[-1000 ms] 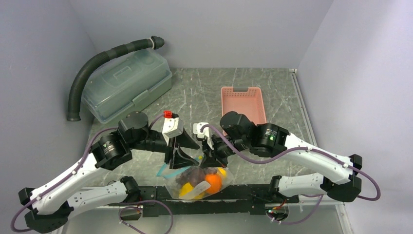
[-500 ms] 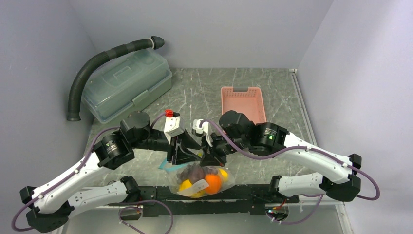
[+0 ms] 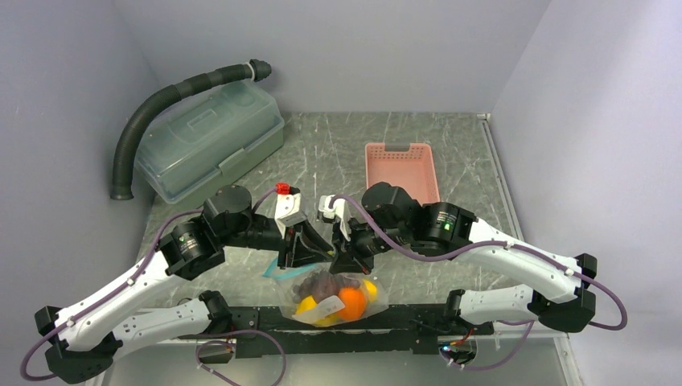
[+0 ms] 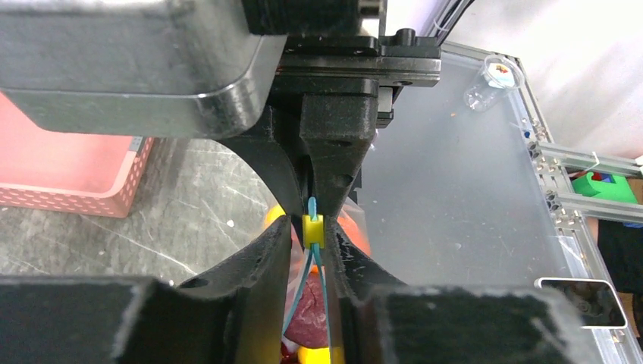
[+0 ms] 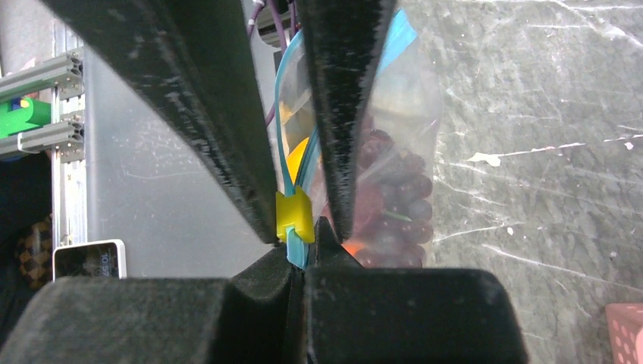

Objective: Place the food in the zip-top bag and seal the zipper
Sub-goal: Zip the zipper food storage bag at the center of the board.

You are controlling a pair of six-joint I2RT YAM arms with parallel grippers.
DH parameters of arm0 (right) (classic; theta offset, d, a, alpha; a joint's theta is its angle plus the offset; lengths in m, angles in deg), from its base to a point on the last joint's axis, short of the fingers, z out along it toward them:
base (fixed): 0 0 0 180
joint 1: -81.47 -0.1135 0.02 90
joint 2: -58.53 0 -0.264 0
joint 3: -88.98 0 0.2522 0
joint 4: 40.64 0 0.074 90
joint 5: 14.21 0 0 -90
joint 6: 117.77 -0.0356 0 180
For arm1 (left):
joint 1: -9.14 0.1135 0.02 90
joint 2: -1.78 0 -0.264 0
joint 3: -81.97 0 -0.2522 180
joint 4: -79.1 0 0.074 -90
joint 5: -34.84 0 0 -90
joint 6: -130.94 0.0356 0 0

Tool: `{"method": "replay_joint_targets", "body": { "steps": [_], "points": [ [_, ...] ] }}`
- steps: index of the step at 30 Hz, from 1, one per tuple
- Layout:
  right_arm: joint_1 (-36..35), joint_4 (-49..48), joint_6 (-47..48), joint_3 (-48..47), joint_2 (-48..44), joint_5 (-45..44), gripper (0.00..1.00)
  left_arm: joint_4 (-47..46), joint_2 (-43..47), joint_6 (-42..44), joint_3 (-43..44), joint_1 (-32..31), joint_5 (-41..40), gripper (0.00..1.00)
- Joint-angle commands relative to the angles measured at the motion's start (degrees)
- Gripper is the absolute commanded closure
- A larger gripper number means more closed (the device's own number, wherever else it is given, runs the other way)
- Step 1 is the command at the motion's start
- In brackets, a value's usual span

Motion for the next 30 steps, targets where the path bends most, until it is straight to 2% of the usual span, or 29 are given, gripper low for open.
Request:
{"method": "replay_joint_targets", "body": {
  "steps": [1,4,5,22,30],
  "points": [
    [0.01,-4.61,-1.06,-3.37,-0.60,-0.21,1.00,-1.59,0.65,0.39,0.24,-0.21,-0.01,0.80],
    [-0.01,-4.76,-1.11,-3.18,-0.51,-0.37,1.00,-1.22,0.42,0.50,0.33,-0.21,0.57,0.98],
    [-0.03,-4.81,-1.12,-3.10,-0.58,-0.56,1.00,-1.27,0.46,0.42,0.30,-0.21,0.58,1.00],
    [0.11,-2.31,-2.03,-6.56,-6.05,-8.51,1.00,-0.41,1.72,0.23,-0.78,-0.23,1.07,1.00],
    [0.10,-1.27,-2.34,-7.97,-8.00,-8.51,1.00,1.21,2.38,1.02,-0.41,-0.21,-0.26,1.00]
  ]
}}
